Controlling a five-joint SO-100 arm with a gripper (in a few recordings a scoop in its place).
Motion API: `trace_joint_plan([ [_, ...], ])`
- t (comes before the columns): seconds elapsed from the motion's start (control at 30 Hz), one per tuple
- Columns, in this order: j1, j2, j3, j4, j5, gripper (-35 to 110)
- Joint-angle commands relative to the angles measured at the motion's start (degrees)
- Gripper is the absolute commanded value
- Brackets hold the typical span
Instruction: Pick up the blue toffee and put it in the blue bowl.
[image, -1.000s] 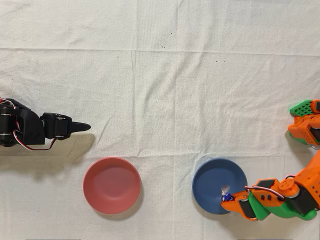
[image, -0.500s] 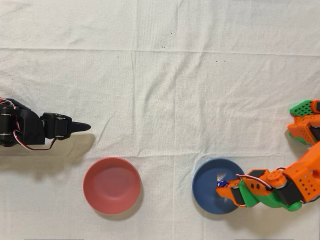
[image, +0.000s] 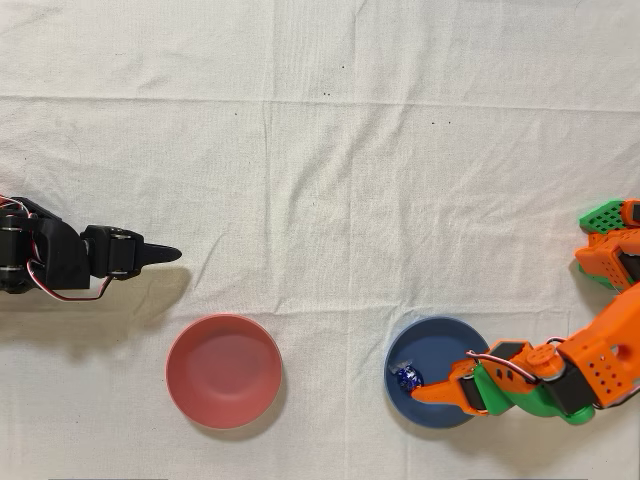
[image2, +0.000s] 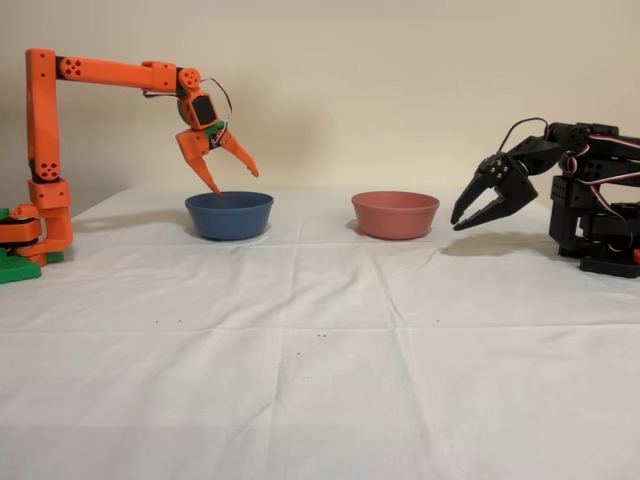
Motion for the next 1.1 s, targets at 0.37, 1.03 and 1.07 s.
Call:
trace_joint_plan([
  [0.37,2.64,8.35,1.58,0.00,0.70,30],
  [1.03,28.21,41.57,23.82,-5.27,-10.46,3],
  [1.07,29.44,43.51,25.22,-5.98,-10.90,3],
])
